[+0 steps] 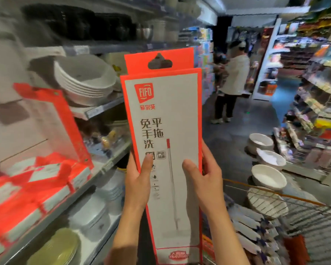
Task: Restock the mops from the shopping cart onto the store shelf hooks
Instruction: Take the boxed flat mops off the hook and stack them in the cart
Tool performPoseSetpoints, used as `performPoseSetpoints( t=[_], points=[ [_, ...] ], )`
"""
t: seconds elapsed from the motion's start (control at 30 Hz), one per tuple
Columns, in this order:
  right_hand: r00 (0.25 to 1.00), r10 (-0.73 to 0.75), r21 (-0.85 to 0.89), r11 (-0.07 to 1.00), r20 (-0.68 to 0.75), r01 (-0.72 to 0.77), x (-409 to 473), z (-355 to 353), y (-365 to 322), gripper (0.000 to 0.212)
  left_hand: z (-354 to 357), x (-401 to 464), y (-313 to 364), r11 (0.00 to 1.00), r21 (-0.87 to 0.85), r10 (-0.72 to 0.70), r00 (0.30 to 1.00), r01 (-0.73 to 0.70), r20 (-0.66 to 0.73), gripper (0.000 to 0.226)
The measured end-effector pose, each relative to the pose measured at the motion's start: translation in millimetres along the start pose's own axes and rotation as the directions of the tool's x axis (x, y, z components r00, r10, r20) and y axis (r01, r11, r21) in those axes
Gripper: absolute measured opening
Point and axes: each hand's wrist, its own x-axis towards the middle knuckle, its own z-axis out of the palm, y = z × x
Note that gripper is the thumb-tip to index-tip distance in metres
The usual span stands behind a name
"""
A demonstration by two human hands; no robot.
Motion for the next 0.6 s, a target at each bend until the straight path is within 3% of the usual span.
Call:
performPoseSetpoints(
  t=[0.1,0.2,0.33,0.47,0.6],
  points=[
    [0.995,0.022,0.045,0.999,0.096,-0.027,-25.6,23.1,-0.3,0.07,-35.7,-26.2,3.0,0.997,0.071,0.035,0.993,-0.027,-0.11,0.032],
    [0.979,0.072,0.093,0.991,0.19,-0.091,-55.9,47.2,0.1,0.068,-71.7,-58.8,7.6,0.995,0.105,0.023,0.977,0.0,-0.214,0.056],
    [0.931,0.138,0.21,0.953,0.338,-0.217,-96.7,79.9,-6.4,0.061,-116.4,-98.9,17.6,0.98,0.198,0.053,0.936,0.019,-0.347,0.052],
    [0.887,0.132,0.262,0.927,0.443,-0.269,-131.3,109.6,-22.7,0.059,-157.9,-133.8,32.7,0.962,0.271,0.081,0.897,0.044,-0.435,0.05],
    [0.853,0.09,0.275,0.925,0.514,-0.263,-158.8,135.4,-38.6,0.057,-189.6,-165.4,52.3,0.961,0.271,0.086,0.864,0.059,-0.495,0.067]
  ],
)
